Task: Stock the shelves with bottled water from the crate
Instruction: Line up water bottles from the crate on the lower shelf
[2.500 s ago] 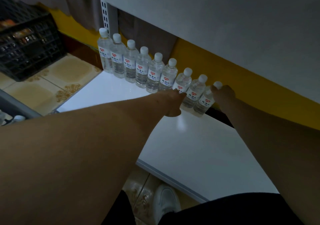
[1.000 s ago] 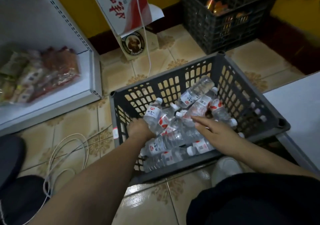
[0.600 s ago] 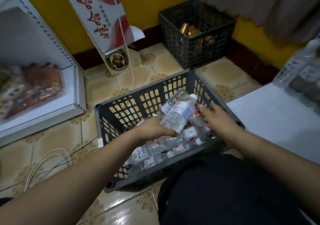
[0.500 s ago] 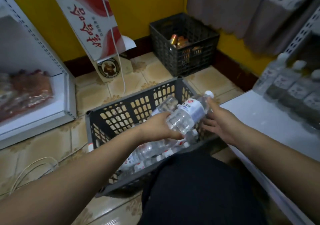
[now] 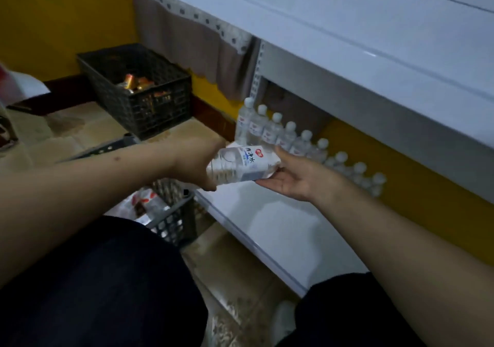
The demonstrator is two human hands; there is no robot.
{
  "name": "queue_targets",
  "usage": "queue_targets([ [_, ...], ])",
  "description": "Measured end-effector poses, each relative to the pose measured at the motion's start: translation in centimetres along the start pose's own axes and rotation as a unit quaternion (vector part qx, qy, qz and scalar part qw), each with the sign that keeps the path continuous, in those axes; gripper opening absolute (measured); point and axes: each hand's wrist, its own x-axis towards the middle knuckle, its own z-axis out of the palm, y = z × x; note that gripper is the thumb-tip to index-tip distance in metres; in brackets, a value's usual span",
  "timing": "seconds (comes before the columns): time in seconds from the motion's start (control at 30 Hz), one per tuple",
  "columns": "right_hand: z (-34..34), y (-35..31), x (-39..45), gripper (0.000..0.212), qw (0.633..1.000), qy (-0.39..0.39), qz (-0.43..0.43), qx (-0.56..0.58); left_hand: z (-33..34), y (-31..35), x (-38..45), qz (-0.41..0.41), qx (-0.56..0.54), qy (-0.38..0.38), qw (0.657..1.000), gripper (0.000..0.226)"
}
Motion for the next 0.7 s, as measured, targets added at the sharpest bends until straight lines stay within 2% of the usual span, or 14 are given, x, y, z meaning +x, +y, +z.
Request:
queue_targets([
  [0.13,-5.0,-0.8,-2.7,0.035,0.998,0.052,-0.029,0.011,0.3,5.4,2.4,0.017,0.052,-0.004,0.998,0.084],
  [0.23,-9.0,-1.8,-5.0,0.028,0.994,0.086,-0.061,-0.012,1.6,10.1,3.5,0.024,-0.029,-0.034,0.999,0.079],
  [0.4,-16.2,-2.8,-7.4,0.024,0.984,0.158,-0.083,-0.028,2.5,17.6,4.9,0.082,-0.128,-0.009,0.988,0.067],
  [0.57,-21.8,-3.5,-8.9,0.028,0.971,0.217,-0.101,-0.001,5.4,22.7,9.3,0.124,-0.101,-0.007,0.987,0.078],
  [0.7,-24.7,-3.7,-8.8,0.028,0.960,0.256,-0.108,-0.027,7.1,25.5,11.9,0.144,-0.102,0.001,0.984,0.081],
])
